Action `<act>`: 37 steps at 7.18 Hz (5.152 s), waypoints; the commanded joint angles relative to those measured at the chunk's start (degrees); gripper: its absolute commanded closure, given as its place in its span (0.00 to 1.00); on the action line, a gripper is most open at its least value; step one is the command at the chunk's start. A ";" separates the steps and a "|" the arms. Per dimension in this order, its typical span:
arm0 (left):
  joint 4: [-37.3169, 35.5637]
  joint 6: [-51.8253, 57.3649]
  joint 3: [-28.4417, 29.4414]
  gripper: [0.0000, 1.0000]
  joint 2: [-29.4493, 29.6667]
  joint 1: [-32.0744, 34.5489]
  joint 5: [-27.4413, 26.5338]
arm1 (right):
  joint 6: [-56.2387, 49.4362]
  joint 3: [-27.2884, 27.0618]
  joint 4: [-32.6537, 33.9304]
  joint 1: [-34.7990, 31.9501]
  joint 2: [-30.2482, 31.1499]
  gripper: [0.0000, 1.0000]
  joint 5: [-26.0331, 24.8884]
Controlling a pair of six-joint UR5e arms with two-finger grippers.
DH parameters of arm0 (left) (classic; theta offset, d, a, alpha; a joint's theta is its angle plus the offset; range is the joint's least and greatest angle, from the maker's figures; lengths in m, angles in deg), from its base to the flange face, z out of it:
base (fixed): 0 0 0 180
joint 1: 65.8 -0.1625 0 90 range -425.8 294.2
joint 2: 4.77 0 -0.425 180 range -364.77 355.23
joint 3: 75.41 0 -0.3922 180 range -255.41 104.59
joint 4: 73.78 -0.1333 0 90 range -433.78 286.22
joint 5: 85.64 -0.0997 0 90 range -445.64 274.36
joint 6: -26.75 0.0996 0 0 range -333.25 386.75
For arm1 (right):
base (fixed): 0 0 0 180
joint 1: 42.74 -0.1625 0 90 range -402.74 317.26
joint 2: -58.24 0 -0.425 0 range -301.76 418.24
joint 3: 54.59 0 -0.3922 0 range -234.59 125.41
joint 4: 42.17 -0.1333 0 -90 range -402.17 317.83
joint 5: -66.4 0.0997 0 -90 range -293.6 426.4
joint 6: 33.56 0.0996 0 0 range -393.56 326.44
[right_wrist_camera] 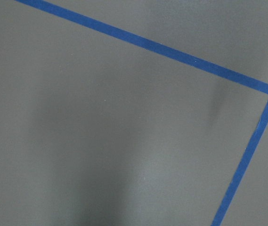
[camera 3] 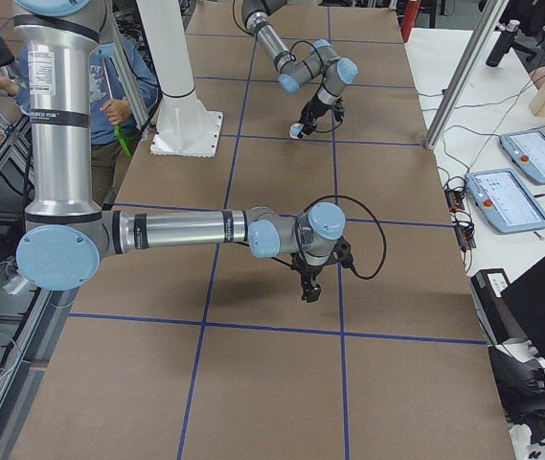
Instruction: Place and press bell with both arms
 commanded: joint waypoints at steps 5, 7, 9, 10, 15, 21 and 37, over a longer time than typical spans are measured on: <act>2.44 -0.46 2.43 0.60 0.05 -0.76 -0.81 | 0.00 0.08 0.01 0.27 -0.21 0.00 0.26; 2.53 -0.46 2.34 0.39 0.05 -1.20 -0.81 | -0.09 0.26 0.01 0.35 -0.21 0.00 0.35; 3.50 -0.46 2.34 0.04 0.05 -1.29 -1.68 | 0.00 0.17 0.01 0.35 -0.21 0.00 0.52; 3.33 -0.46 2.17 0.01 0.05 -1.20 -1.69 | 0.17 -0.53 0.01 0.35 -0.47 0.00 0.70; -3.71 -4.42 -28.49 0.01 -15.68 9.41 -0.81 | 40.41 -5.89 -0.07 14.90 -16.78 0.01 -1.84; -4.23 13.60 -46.61 0.01 -39.58 19.19 -1.69 | 79.18 -2.34 0.19 43.40 -40.25 1.00 -24.87; -4.15 13.77 -47.49 0.01 -40.29 19.36 -1.77 | 79.55 0.05 -0.34 37.99 -41.57 1.00 -17.50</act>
